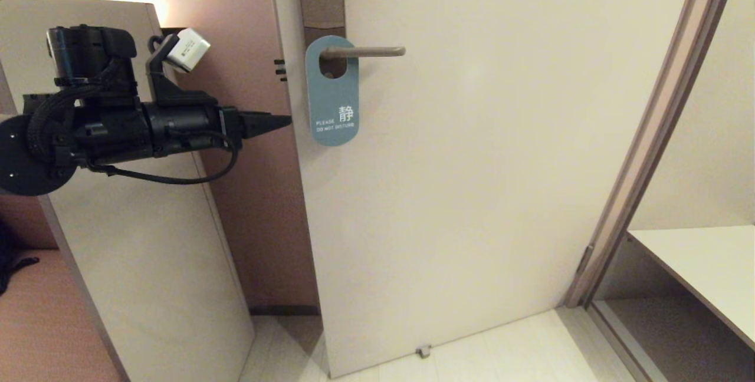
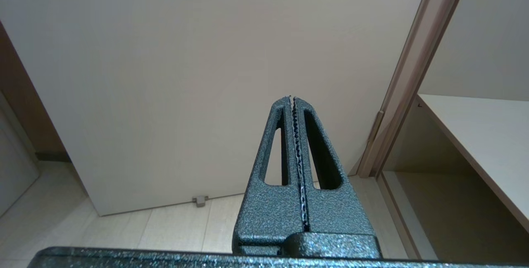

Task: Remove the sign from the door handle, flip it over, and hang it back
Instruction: Take down the sign

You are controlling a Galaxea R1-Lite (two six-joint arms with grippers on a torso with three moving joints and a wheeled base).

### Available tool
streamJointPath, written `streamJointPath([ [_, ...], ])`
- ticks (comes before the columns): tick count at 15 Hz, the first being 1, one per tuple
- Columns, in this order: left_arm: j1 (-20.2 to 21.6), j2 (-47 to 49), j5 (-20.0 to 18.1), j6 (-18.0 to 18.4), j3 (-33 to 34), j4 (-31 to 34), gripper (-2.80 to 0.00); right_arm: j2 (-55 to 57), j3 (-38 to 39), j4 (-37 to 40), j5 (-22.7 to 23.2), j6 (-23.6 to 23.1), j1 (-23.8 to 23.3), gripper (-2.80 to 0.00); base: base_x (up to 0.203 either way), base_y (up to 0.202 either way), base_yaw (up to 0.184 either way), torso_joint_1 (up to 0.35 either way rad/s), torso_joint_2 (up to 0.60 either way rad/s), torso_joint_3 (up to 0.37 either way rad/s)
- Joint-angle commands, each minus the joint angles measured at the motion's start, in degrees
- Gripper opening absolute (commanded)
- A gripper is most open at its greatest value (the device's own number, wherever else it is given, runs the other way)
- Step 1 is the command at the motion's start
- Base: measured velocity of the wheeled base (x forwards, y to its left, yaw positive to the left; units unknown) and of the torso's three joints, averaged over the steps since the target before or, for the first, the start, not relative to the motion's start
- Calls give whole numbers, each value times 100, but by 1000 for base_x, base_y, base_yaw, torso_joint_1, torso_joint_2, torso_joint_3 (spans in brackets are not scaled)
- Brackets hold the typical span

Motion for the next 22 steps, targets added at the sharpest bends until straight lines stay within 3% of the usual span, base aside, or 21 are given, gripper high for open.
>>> streamJointPath([
  [1, -2, 88, -20, -3, 12, -293, 0, 4, 0, 2, -2, -2, 0, -280, 0, 0, 0, 0, 0, 0],
  [8, -38, 283, -285, -20, -11, -564, 0, 4, 0, -7, -2, -2, 0, -280, 0, 0, 0, 0, 0, 0],
  [12, -54, 516, -744, -19, -62, -573, 0, 4, 0, 2, -2, -2, 0, -280, 0, 0, 0, 0, 0, 0],
  [22, -361, 1532, -759, -13, -1224, -637, 0, 4, 0, -5, -2, -2, 0, -280, 0, 0, 0, 0, 0, 0],
])
